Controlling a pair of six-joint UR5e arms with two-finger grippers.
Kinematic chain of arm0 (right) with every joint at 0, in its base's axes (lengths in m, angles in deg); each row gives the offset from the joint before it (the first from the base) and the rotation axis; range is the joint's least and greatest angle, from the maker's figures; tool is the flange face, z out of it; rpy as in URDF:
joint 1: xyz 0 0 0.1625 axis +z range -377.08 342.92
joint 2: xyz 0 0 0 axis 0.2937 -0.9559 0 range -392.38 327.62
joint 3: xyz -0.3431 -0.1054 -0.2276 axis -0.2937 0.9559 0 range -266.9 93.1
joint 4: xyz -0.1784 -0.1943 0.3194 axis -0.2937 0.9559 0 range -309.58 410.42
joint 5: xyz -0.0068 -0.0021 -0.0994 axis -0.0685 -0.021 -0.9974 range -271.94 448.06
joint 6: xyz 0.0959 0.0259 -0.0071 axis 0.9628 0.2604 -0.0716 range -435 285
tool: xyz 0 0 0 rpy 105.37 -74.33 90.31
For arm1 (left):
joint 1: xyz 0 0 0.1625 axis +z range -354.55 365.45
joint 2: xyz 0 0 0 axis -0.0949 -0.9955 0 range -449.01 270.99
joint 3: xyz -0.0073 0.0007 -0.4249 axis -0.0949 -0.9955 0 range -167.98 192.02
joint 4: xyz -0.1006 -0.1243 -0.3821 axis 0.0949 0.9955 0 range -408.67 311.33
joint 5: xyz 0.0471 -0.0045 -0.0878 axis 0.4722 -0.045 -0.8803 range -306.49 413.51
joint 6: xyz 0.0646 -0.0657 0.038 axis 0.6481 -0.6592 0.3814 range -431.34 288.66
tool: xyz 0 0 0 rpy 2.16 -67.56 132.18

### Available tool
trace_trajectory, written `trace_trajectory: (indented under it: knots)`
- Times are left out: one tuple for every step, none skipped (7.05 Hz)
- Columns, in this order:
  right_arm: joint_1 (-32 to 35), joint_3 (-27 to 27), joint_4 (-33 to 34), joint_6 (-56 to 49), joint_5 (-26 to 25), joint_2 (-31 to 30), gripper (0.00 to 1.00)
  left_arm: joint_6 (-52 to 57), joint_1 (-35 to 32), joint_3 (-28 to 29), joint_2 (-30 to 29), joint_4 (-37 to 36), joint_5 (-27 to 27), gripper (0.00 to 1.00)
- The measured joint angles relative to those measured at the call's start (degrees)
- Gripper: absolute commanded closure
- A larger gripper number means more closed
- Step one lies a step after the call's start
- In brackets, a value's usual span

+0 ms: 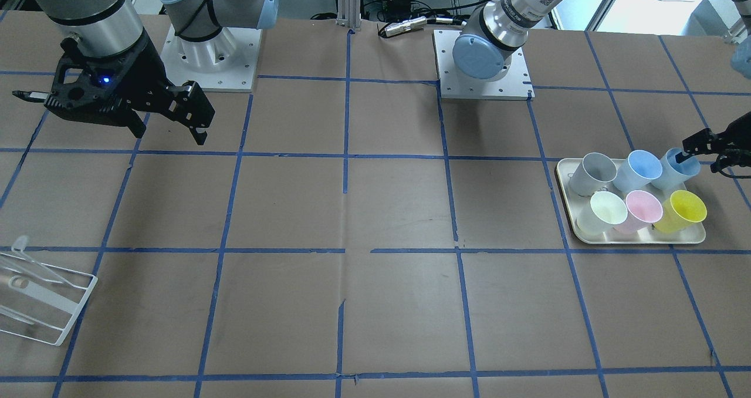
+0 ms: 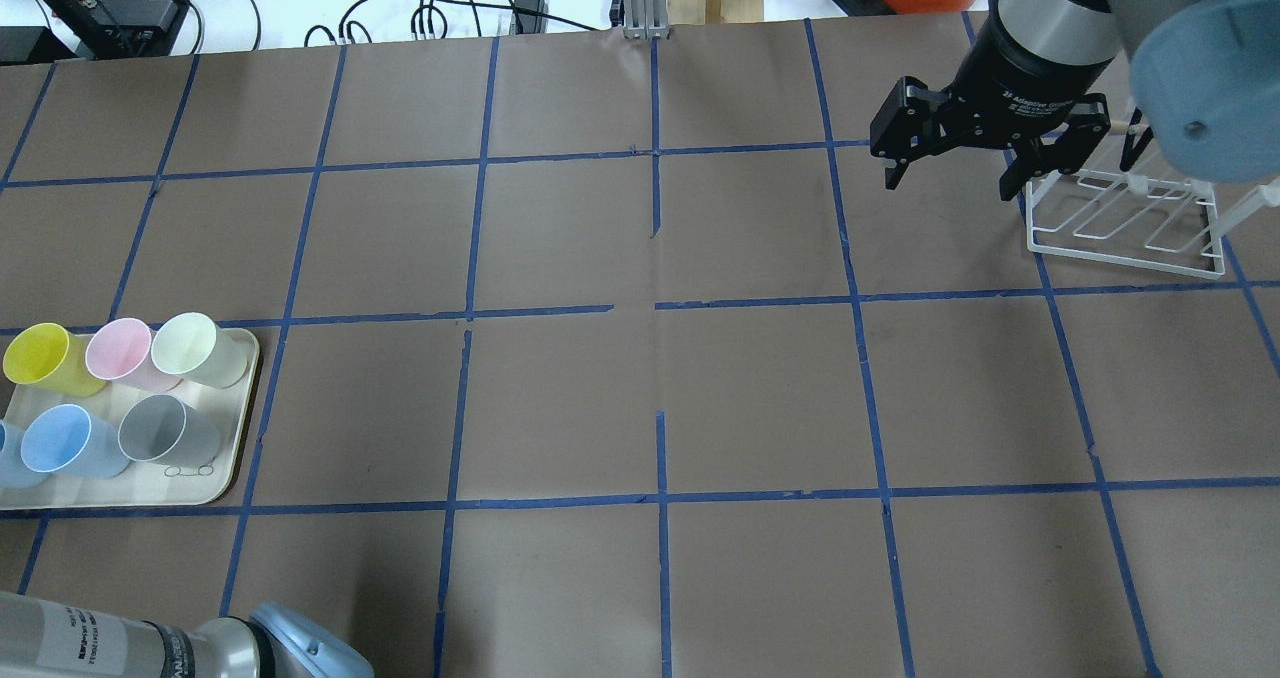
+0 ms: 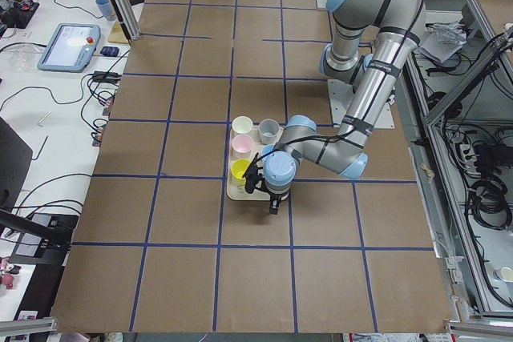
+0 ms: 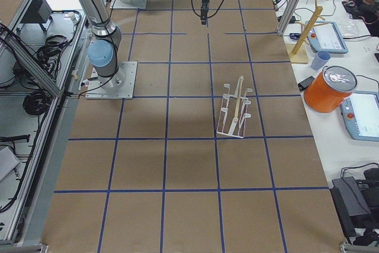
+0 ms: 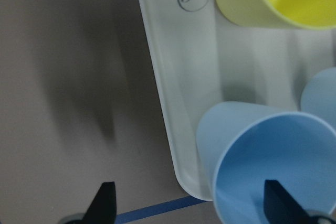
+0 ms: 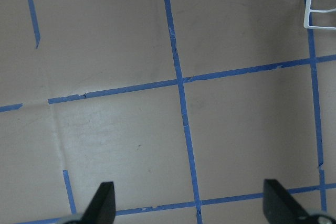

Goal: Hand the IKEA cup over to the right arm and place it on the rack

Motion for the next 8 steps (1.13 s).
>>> trace_trajectory:
  knots:
    - [0.0,0.0,0.0,0.0,0.0,0.0,0.0,0.1,0.0,-0.1,-0.3,-0.1,0.0,1.0]
    - [0.0,0.0,0.0,-0.1,0.0,0.0,0.0,0.3,-0.1,0.1,-0.6,-0.2,0.2,1.0]
    - [0.0,0.0,0.0,-0.2,0.0,0.0,0.0,0.5,-0.1,0.1,-0.8,-0.4,0.2,1.0]
    - [0.0,0.0,0.0,-0.2,0.0,0.1,0.0,0.8,-0.1,0.1,-0.8,-0.7,0.1,1.0]
    - [-0.1,0.0,0.0,-0.2,-0.1,0.1,0.0,1.0,-0.2,0.3,-0.8,-1.0,0.0,1.0]
    - [-0.2,0.0,-0.1,-0.1,-0.1,0.2,0.0,1.1,-0.2,0.5,-0.3,-1.1,-0.1,1.0]
    - [-0.3,0.0,-0.4,0.0,-0.2,0.4,0.0,1.2,-0.3,1.1,0.9,-0.9,-0.2,1.0]
    - [-0.4,0.0,-0.6,0.3,-0.2,0.5,0.0,1.2,-0.5,2.7,2.5,0.5,-0.3,1.0]
